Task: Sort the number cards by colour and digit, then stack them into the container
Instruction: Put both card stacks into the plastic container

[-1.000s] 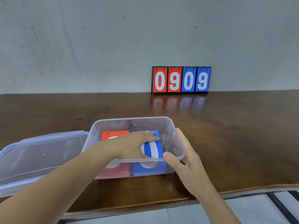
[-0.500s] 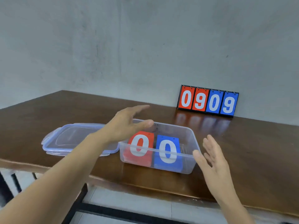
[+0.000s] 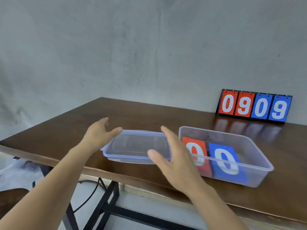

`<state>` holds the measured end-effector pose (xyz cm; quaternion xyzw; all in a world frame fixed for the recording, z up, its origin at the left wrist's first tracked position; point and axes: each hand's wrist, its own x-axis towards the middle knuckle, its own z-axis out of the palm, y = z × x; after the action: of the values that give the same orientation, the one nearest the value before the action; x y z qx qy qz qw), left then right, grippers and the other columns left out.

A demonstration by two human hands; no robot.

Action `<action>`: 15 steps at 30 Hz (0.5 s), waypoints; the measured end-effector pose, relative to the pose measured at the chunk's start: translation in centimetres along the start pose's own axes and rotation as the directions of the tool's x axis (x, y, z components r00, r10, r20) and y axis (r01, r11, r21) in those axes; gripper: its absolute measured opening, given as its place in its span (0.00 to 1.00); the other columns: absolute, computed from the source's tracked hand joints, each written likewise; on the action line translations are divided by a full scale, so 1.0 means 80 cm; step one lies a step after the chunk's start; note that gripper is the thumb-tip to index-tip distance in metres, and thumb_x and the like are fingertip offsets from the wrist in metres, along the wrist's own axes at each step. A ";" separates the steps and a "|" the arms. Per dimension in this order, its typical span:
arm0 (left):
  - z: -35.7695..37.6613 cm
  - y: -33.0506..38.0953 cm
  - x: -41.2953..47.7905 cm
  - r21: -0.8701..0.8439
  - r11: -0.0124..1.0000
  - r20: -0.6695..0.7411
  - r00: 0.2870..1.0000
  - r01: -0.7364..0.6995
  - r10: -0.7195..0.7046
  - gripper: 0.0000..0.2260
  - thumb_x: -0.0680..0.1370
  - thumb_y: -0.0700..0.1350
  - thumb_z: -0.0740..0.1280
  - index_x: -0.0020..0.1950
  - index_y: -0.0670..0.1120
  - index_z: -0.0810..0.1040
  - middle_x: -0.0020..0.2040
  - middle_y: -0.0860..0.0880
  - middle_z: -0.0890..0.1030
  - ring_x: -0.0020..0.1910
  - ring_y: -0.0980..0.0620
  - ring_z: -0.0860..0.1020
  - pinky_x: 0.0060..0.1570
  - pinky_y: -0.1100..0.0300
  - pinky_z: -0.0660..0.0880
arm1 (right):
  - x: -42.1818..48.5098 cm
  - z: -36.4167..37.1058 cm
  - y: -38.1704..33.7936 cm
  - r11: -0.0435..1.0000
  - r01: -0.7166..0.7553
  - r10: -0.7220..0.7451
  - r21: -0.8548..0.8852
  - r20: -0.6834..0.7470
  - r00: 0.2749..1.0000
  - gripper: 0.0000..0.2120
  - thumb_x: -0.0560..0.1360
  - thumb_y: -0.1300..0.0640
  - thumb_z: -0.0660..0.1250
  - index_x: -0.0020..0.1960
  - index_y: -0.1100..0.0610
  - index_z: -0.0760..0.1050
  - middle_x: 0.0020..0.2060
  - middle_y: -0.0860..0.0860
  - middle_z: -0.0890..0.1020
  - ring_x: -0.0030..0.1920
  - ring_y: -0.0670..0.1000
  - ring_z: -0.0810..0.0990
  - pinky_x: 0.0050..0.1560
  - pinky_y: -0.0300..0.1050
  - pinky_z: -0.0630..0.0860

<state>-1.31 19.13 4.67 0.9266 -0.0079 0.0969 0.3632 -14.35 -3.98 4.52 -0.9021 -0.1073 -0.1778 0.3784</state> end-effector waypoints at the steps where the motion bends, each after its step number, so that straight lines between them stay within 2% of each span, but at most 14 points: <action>1: 0.001 -0.019 0.008 0.055 0.998 0.016 0.999 0.042 -0.043 0.37 0.73 0.63 0.69 0.73 0.43 0.66 0.69 0.45 0.73 0.67 0.44 0.72 0.63 0.50 0.69 | 0.013 0.023 -0.003 0.995 -0.073 0.078 -0.064 0.067 0.995 0.35 0.77 0.38 0.60 0.78 0.44 0.48 0.77 0.40 0.53 0.76 0.43 0.51 0.75 0.45 0.54; 2: 0.003 -0.033 0.014 0.115 0.991 0.026 0.997 0.064 -0.067 0.34 0.72 0.67 0.68 0.66 0.43 0.70 0.63 0.44 0.75 0.61 0.44 0.74 0.59 0.51 0.71 | 0.026 0.044 -0.001 0.978 -0.150 0.166 -0.148 0.104 0.981 0.36 0.78 0.37 0.57 0.79 0.47 0.45 0.78 0.44 0.49 0.77 0.46 0.47 0.75 0.47 0.51; 4: 0.008 -0.055 0.025 0.221 0.971 0.035 0.995 0.088 -0.098 0.28 0.71 0.70 0.63 0.48 0.44 0.69 0.51 0.47 0.73 0.49 0.46 0.73 0.50 0.53 0.72 | 0.053 0.078 0.008 0.913 -0.275 0.315 -0.300 0.090 0.945 0.37 0.79 0.36 0.53 0.79 0.52 0.41 0.79 0.50 0.45 0.78 0.51 0.43 0.76 0.50 0.46; 6: 0.015 -0.068 0.034 0.290 0.952 0.054 0.992 0.095 -0.115 0.27 0.73 0.70 0.59 0.39 0.44 0.69 0.49 0.47 0.74 0.48 0.45 0.73 0.48 0.52 0.72 | 0.074 0.102 0.024 0.833 -0.367 0.414 -0.413 0.026 0.910 0.38 0.79 0.35 0.50 0.79 0.55 0.41 0.79 0.55 0.46 0.78 0.55 0.43 0.77 0.53 0.45; 7: 0.020 -0.072 0.038 0.320 0.943 0.082 0.989 0.088 -0.120 0.26 0.73 0.69 0.58 0.39 0.45 0.71 0.52 0.46 0.75 0.52 0.43 0.73 0.51 0.51 0.72 | 0.080 0.111 0.030 0.790 -0.402 0.452 -0.463 -0.005 0.892 0.38 0.79 0.35 0.49 0.79 0.55 0.42 0.78 0.57 0.47 0.78 0.57 0.44 0.77 0.55 0.45; 8: 0.027 -0.077 0.042 0.344 0.936 0.110 0.987 0.071 -0.115 0.25 0.74 0.69 0.57 0.44 0.47 0.75 0.58 0.45 0.75 0.58 0.42 0.72 0.57 0.49 0.71 | 0.084 0.117 0.035 0.746 -0.430 0.484 -0.509 -0.029 0.875 0.38 0.79 0.35 0.49 0.79 0.56 0.42 0.78 0.58 0.48 0.78 0.58 0.44 0.77 0.56 0.45; 10: 0.036 -0.079 0.046 0.356 0.934 0.140 0.987 0.029 -0.084 0.27 0.75 0.69 0.56 0.62 0.51 0.75 0.70 0.47 0.69 0.69 0.42 0.66 0.67 0.46 0.64 | 0.088 0.126 0.038 0.676 -0.458 0.524 -0.577 -0.060 0.850 0.38 0.79 0.34 0.46 0.79 0.56 0.43 0.78 0.59 0.48 0.78 0.59 0.44 0.76 0.59 0.43; 11: 0.037 -0.079 0.048 0.342 0.940 0.139 0.988 0.020 -0.072 0.27 0.76 0.68 0.56 0.67 0.51 0.73 0.72 0.48 0.67 0.71 0.42 0.64 0.69 0.46 0.61 | 0.089 0.130 0.038 0.656 -0.462 0.533 -0.597 -0.066 0.843 0.37 0.79 0.34 0.45 0.79 0.56 0.43 0.78 0.59 0.47 0.78 0.59 0.43 0.76 0.60 0.43; 13: 0.040 -0.080 0.053 0.295 0.955 0.119 0.990 0.042 -0.080 0.25 0.76 0.65 0.60 0.63 0.50 0.74 0.69 0.48 0.70 0.69 0.42 0.66 0.68 0.46 0.63 | 0.090 0.135 0.036 0.635 -0.467 0.545 -0.615 -0.071 0.835 0.37 0.79 0.33 0.44 0.79 0.54 0.44 0.78 0.58 0.46 0.78 0.59 0.42 0.75 0.61 0.42; 15: 0.037 -0.081 0.058 0.217 0.972 0.095 0.990 0.085 -0.108 0.21 0.74 0.63 0.65 0.57 0.47 0.75 0.60 0.48 0.75 0.62 0.43 0.70 0.64 0.46 0.68 | 0.090 0.138 0.035 0.631 -0.475 0.545 -0.614 -0.085 0.834 0.36 0.78 0.33 0.45 0.79 0.53 0.44 0.78 0.58 0.47 0.78 0.59 0.42 0.75 0.62 0.43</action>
<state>4.32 22.13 -0.92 0.9632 0.0281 0.0299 0.2655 -4.18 2.49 -1.59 -0.9754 0.1956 -0.0388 0.0938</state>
